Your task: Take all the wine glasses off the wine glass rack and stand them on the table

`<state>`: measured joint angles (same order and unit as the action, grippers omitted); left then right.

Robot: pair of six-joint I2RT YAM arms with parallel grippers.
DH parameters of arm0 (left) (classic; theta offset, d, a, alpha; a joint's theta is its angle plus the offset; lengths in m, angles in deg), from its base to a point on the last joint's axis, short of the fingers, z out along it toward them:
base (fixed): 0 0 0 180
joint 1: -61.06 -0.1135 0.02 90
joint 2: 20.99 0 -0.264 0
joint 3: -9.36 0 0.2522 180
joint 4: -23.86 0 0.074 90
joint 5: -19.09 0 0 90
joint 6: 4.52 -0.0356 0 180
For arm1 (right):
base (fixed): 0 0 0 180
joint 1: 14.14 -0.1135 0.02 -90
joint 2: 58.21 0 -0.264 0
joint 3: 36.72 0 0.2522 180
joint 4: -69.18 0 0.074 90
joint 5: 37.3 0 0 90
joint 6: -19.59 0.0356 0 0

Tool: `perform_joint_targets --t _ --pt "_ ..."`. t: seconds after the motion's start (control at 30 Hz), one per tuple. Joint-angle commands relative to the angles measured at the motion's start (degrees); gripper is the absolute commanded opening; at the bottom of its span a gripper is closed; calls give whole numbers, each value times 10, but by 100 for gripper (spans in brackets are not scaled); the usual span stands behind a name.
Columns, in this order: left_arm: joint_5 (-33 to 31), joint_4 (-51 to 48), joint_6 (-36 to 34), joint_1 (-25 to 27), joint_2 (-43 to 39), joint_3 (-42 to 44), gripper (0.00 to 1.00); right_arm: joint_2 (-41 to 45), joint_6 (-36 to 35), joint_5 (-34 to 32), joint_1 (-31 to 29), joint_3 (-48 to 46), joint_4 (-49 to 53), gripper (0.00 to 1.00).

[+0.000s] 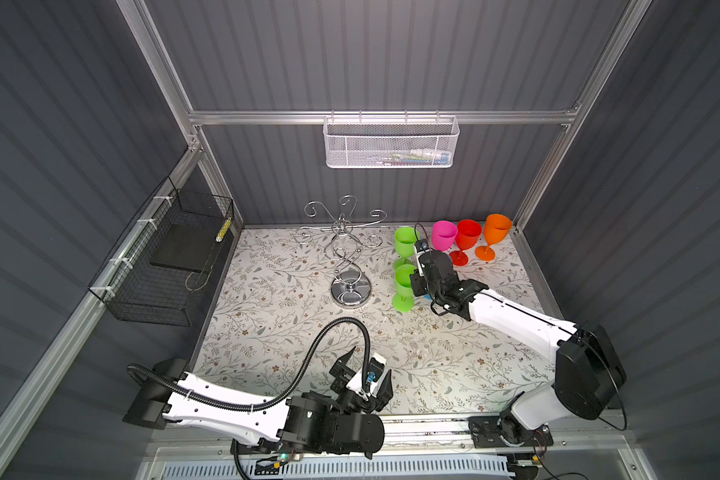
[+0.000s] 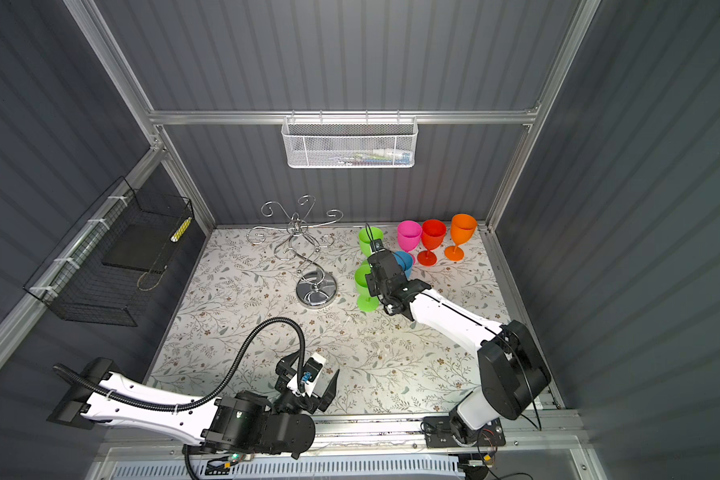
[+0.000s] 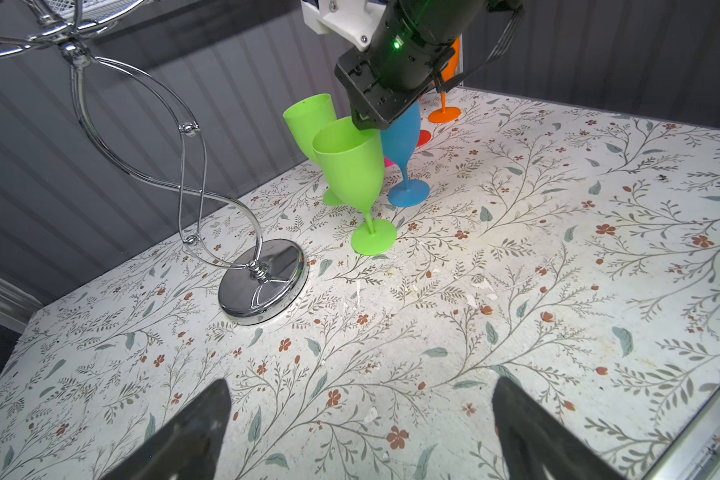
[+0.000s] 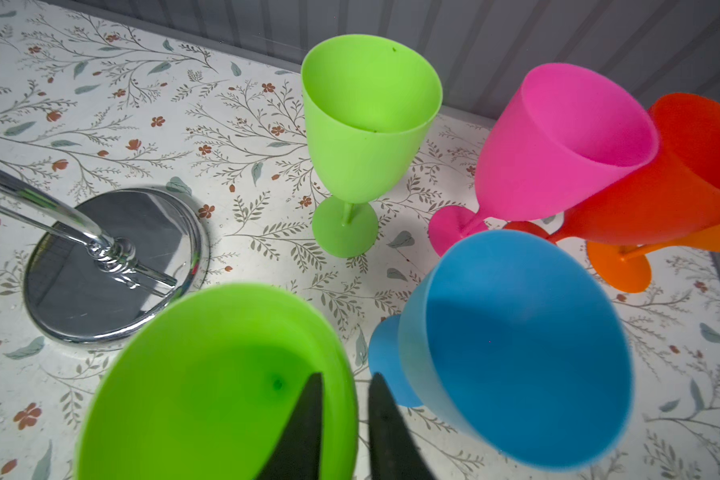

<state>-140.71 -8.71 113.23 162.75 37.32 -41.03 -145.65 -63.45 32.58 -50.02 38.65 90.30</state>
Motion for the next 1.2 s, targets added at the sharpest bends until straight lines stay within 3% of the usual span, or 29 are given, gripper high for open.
perform_joint_targets --t 0.0,0.2,0.4,0.5,0.6,0.63,0.7,0.73,0.77,0.8,0.87,0.93,1.07,1.17 --pt "-32 -35 16 4 -16 -9 98 5 0 -1 1 2 8 41" --pt "-90 -138 46 4 -35 -45 99 57 -1 -1 -2 15 30 75" --pt "-167 -193 56 4 -88 -57 100 151 -30 -16 -1 -23 0 97" --pt "-215 -312 180 4 -152 -61 100 205 -45 -28 9 -78 -51 99" --pt "-253 -523 406 4 -221 -77 100 260 -30 -20 44 -130 -81 99" --pt "-261 -510 383 4 -241 -73 100 279 -28 -16 58 -156 -99 99" --pt "-268 -351 178 4 -259 -59 100 316 -14 -1 90 -193 -122 99" --pt "-271 -301 119 4 -255 -58 100 336 -8 7 105 -215 -138 99" --pt "-276 -310 121 4 -243 -68 100 354 -8 11 114 -237 -155 99" --pt "-286 -360 167 4 -219 -88 100 371 -13 16 125 -262 -179 99" --pt "-311 -526 332 5 -151 -132 100 393 -14 24 145 -288 -200 99" --pt "-319 -766 594 6 -50 -189 100 403 -7 39 165 -300 -204 99" --pt "-321 -776 502 2 80 -284 100 404 -3 47 182 -306 -210 99" --pt "-320 -775 461 -17 88 -322 100 392 2 59 195 -302 -216 99"
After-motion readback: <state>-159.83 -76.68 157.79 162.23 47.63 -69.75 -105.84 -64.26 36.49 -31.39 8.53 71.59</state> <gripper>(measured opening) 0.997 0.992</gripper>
